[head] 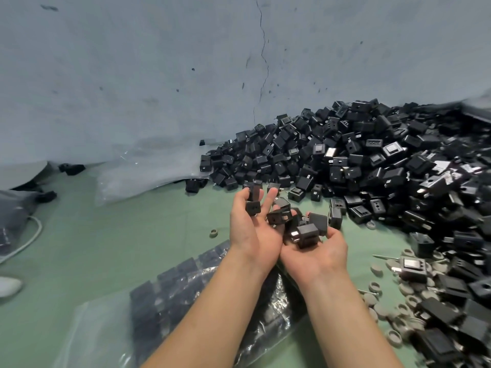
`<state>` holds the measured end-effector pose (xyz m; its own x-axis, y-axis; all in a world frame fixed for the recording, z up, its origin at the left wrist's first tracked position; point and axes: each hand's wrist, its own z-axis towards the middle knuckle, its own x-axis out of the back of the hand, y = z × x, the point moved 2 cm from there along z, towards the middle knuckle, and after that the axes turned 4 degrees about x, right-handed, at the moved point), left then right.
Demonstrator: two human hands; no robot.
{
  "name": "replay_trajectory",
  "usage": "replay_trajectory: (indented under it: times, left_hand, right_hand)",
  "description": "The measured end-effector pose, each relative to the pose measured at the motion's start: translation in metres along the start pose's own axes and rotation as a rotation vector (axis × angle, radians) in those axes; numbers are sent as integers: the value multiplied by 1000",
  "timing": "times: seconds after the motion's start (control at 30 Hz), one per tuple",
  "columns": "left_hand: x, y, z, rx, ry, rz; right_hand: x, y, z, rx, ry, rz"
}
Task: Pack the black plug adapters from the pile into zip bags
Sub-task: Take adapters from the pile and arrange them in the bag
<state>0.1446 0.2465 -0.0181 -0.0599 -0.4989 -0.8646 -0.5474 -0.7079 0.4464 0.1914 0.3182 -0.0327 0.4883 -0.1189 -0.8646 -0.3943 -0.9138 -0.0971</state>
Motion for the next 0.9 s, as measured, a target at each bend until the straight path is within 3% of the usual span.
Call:
replay_trajectory:
  times: [0.43,0.57,0.8,0.9]
  left_hand:
    - [-6,3,-2,22,-4,187]
    - [-9,6,-3,15,-4,150]
    - [-12,7,-2,5,90,121]
    - [-10,7,4,-5,152,278]
  right_hand:
    - [5,-11,6,-5,-85,24]
    - [7,-14,7,-5,-103,42]
    - [8,-18,6,-13,-122,84]
    - [10,-22,7,0,-78,83]
